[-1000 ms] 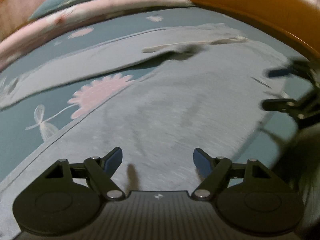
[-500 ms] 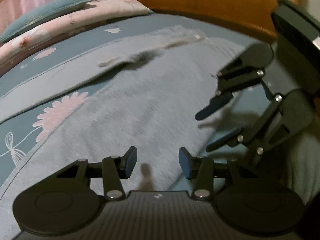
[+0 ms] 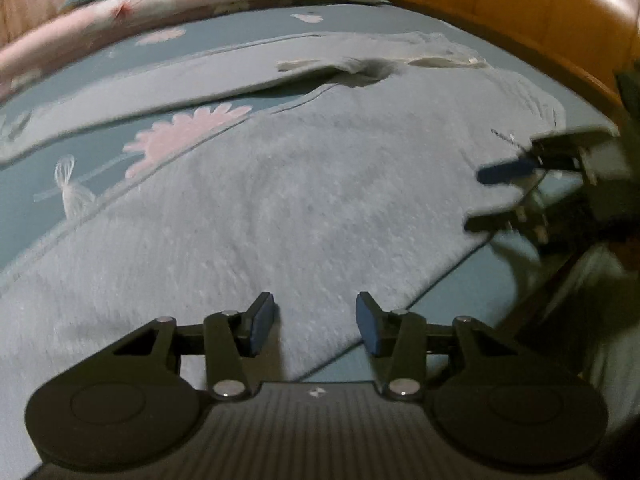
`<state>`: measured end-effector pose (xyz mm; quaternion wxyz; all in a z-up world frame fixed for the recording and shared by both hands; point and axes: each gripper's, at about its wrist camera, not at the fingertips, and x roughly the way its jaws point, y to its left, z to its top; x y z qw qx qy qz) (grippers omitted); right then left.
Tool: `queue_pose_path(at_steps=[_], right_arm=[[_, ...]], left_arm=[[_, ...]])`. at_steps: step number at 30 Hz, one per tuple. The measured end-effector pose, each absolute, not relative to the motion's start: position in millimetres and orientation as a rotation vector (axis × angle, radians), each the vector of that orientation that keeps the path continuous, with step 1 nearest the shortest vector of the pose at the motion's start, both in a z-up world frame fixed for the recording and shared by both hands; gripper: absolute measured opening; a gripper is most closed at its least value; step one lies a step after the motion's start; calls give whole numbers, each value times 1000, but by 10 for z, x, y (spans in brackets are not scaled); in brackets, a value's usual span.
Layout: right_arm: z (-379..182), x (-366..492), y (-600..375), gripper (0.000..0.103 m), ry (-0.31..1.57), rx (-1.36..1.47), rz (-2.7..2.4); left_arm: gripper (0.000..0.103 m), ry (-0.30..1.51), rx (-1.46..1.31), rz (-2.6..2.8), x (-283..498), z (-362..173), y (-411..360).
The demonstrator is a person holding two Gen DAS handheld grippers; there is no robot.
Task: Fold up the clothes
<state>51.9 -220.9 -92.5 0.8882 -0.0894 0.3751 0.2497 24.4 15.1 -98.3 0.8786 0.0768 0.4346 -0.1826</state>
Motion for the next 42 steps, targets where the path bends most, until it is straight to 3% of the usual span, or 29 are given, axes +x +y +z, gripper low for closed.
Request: queue_pose_path(at_steps=[3, 8, 15, 18, 24, 31, 35, 38, 40, 42], right_arm=[[-846, 475, -2190, 71, 785, -204, 524], [-640, 661, -2333, 77, 670, -225, 383], [-835, 1230, -2633, 79, 712, -136, 217], [-915, 1390, -2832, 87, 780, -23, 218], [-860, 1392, -2974, 90, 864, 17, 216], [-537, 1515, -3408, 90, 953, 32, 40], [-674, 1541, -3819, 93, 1140, 8, -26], [-550, 1619, -3962, 87, 1270, 22, 22], [-279, 1703, -4035, 86, 1260, 63, 61], [10, 1862, -4125, 76, 1235, 111, 120]], left_arm=[[44, 931, 168, -368, 283, -890, 164], [50, 816, 227, -345, 498, -662, 57], [49, 767, 110, -369, 1055, -812, 108], [51, 844, 74, -378, 1324, -953, 89], [54, 997, -26, -329, 1497, -988, 178], [53, 1241, 65, -271, 1776, -605, -128], [53, 1354, 79, -246, 1928, -255, -377], [54, 1372, 128, -241, 1969, 108, -595], [63, 1350, 148, -252, 2008, 339, -719], [67, 1321, 160, -279, 2082, 484, -834]])
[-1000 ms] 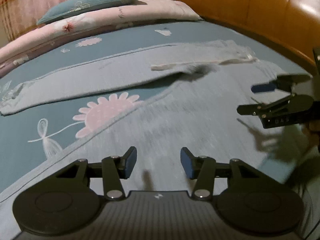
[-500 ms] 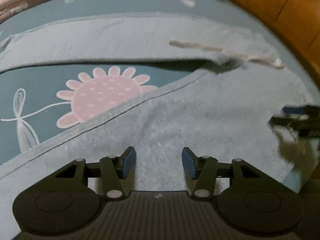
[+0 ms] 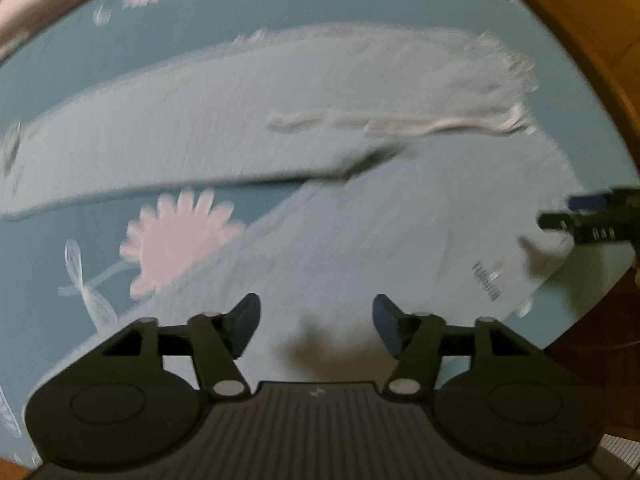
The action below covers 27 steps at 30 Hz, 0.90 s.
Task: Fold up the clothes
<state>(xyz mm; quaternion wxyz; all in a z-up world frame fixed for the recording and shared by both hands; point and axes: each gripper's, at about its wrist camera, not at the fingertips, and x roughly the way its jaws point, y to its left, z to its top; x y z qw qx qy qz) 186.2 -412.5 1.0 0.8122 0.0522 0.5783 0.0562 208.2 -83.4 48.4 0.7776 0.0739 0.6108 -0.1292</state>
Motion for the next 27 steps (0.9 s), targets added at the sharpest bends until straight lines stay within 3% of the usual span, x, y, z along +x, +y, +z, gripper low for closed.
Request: queue_pose_path(at_steps=[2, 3, 7, 16, 25, 27], right_arm=[[187, 2052, -4182, 64, 1208, 92, 155], [252, 2164, -4209, 53, 1199, 82, 171], [398, 2637, -4275, 43, 1177, 21, 200], [339, 3413, -4249, 43, 1193, -59, 276], [-469, 4119, -4159, 44, 1274, -119, 417], [-574, 4188, -4255, 39, 1267, -151, 451]], left_arm=[[67, 1298, 174, -301, 2159, 567, -935], [67, 1292, 176, -303, 2187, 565, -961], [67, 1281, 161, -318, 2287, 526, -1030], [67, 1340, 107, -293, 2486, 122, -906], [67, 1381, 48, -175, 2482, -279, -942], [67, 1379, 43, -153, 2464, -359, -1024]])
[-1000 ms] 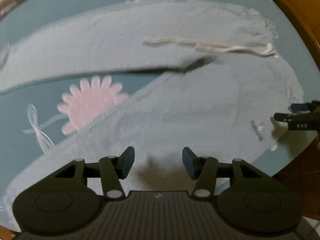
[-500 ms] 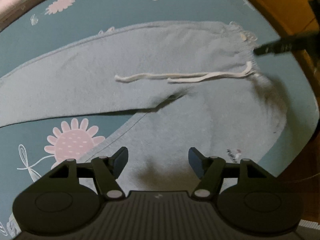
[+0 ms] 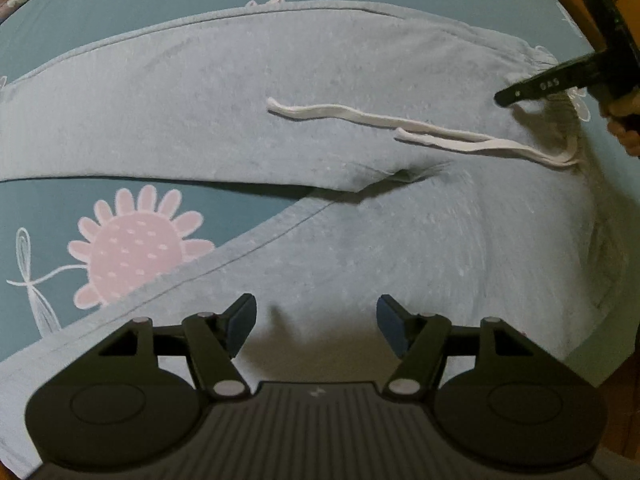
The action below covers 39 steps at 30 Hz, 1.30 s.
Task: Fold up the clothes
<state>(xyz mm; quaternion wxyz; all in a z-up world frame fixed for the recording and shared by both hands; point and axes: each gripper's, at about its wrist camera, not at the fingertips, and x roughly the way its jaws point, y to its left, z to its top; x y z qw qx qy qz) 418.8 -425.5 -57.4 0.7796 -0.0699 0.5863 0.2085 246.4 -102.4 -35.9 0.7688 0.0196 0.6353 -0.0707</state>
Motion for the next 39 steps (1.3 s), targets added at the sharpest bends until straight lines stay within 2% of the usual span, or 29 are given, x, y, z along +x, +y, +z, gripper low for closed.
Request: queue_pose_path(at_steps=[1, 4, 8, 15, 17, 19, 22, 30, 33, 37, 39], right_arm=[[-586, 4204, -4308, 35, 1251, -166, 467], [-547, 4318, -4524, 35, 1237, -207, 399], [-333, 4326, -4620, 36, 1242, -164, 411], [-81, 3926, -3849, 36, 1204, -80, 850], [-128, 3806, -3581, 34, 1188, -107, 948], [-178, 3708, -3372, 25, 1168, -127, 1026], [-242, 3644, -3153, 24, 1138, -130, 1076], [-712, 3421, -2742, 24, 1231, -205, 1116], [-560, 3448, -2823, 24, 1231, -164, 1089], [-249, 3591, -3107, 25, 1122, -104, 999], [-345, 3648, -3145, 25, 1151, -102, 964]], left_arm=[[67, 1379, 40, -143, 2460, -398, -1073], [67, 1381, 11, -126, 2518, -488, -1219], [67, 1292, -65, -111, 2640, -402, -1361], [67, 1218, -274, -24, 2827, -357, -1181], [66, 1208, -335, 20, 2845, -376, -1053], [66, 1194, -409, 68, 2853, -393, -901], [66, 1178, -511, 146, 2829, -446, -673], [66, 1170, -533, 182, 2781, -470, -533], [66, 1136, -506, 128, 2855, -402, -573], [66, 1082, -489, 15, 3062, -375, -693], [66, 1080, -500, -35, 3162, -436, -761]])
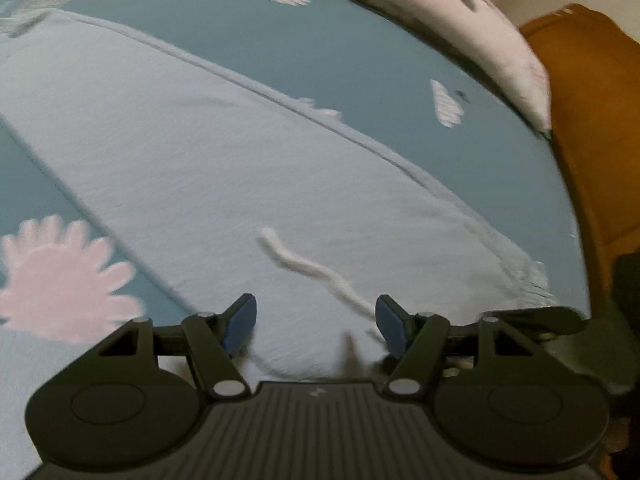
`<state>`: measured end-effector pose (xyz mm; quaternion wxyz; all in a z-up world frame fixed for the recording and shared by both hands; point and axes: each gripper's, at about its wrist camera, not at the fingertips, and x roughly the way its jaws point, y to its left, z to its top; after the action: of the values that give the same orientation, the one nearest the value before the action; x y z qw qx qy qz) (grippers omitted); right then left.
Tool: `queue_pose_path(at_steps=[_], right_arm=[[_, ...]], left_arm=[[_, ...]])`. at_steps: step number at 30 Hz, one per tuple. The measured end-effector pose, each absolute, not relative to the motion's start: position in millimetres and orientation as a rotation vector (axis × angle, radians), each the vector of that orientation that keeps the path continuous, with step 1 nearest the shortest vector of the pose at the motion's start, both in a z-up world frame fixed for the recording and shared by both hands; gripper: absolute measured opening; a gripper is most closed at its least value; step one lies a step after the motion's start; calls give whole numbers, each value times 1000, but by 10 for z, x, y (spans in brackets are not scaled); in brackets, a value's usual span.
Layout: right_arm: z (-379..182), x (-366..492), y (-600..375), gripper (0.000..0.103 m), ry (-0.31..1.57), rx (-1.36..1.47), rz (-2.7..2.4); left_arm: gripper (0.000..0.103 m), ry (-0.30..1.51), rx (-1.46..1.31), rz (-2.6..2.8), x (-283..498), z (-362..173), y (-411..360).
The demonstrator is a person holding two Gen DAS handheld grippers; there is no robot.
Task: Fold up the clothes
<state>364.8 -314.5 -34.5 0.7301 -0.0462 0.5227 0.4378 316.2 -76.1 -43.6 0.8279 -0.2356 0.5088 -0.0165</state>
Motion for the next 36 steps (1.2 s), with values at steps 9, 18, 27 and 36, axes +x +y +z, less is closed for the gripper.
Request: queue_pose_path(at_steps=[9, 18, 27, 36], right_arm=[[-584, 3639, -3251, 32, 1255, -82, 941], [-303, 4176, -3859, 32, 1127, -135, 719], [-685, 4670, -3628, 28, 1107, -145, 688], [-479, 4767, -4046, 35, 1088, -122, 544]], left_arm=[[66, 1195, -498, -92, 3182, -892, -810], [65, 1132, -352, -99, 3418, -704, -869], [65, 1099, -245, -144, 3607, -601, -916], [65, 1035, -152, -206, 4124, -494, -1046]])
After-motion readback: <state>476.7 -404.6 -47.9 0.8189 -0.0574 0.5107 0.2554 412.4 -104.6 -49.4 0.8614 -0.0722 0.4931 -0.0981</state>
